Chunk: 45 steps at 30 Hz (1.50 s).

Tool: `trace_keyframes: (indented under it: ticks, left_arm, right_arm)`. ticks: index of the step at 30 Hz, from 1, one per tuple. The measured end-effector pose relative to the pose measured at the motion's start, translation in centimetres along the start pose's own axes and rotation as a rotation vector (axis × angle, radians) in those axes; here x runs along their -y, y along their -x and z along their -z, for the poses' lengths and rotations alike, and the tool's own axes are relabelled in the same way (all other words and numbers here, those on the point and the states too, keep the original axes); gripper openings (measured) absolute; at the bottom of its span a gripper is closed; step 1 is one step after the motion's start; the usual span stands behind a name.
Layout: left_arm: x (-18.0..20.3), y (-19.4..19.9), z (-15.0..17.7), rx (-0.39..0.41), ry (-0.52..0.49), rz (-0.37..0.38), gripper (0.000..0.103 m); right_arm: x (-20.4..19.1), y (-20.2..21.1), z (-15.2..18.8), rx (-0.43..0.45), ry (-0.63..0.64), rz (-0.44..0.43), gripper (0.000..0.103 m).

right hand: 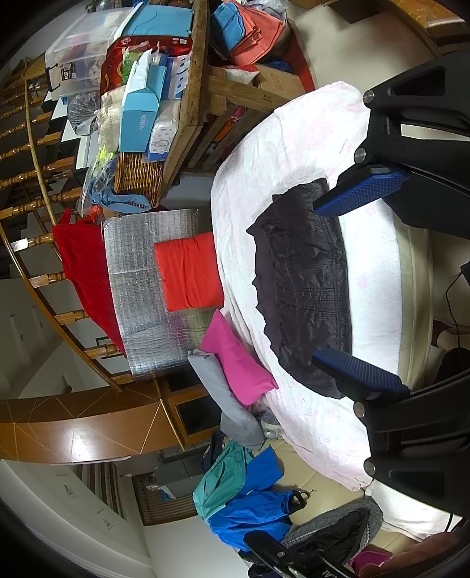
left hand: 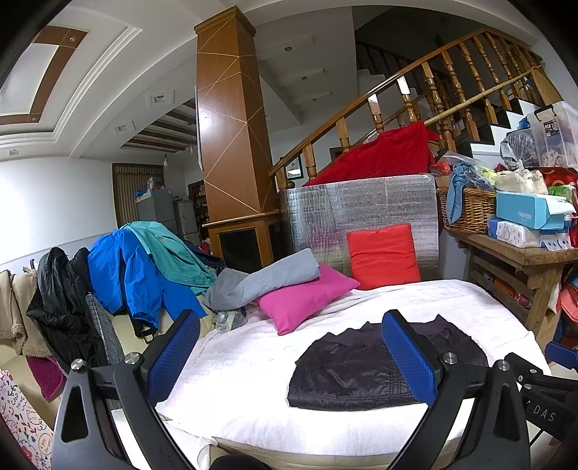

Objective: Fold large clothes

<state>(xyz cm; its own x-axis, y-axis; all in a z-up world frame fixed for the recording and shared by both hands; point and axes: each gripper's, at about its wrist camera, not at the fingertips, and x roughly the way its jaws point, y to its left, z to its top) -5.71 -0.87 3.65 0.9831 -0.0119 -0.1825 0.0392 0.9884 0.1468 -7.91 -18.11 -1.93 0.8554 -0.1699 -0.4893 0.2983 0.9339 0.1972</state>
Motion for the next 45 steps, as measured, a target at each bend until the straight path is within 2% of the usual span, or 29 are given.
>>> trace_keyframes:
  ticks: [9,13,19,31,38,45]
  left_arm:
    - [-0.1,-0.3,-1.0,0.018,0.009,0.031,0.101]
    - [0.3,-1.3,-0.9,0.002,0.015,0.037,0.101]
    - [1.3,-3.1,0.5,-0.062,-0.021,0.05,0.101]
    - [1.4,-2.5,0.9,-0.06,-0.043,0.062,0.101]
    - [0.7,-5.0,1.3,-0.103,-0.01,0.073,0.101]
    - [0.9,-9.2,2.1,-0.175,-0.016,0.094,0.101]
  right_arm:
    - [0.7,0.5,-1.3,0.024,-0.018,0.009,0.079]
    - [1.2,-0.2,-1.8,0.02,-0.02,0.026,0.079]
    - [1.1,-1.9,-1.0,-0.02,-0.02,0.008,0.079]
    - [1.0,-2.3,-0.1,-0.023,-0.022,0.005,0.079]
    - [0.1,-4.4,-0.6,-0.052,0.016,0.024,0.079]
    - [-0.8,-7.7,-0.9,-0.1,0.028,0.039,0.079]
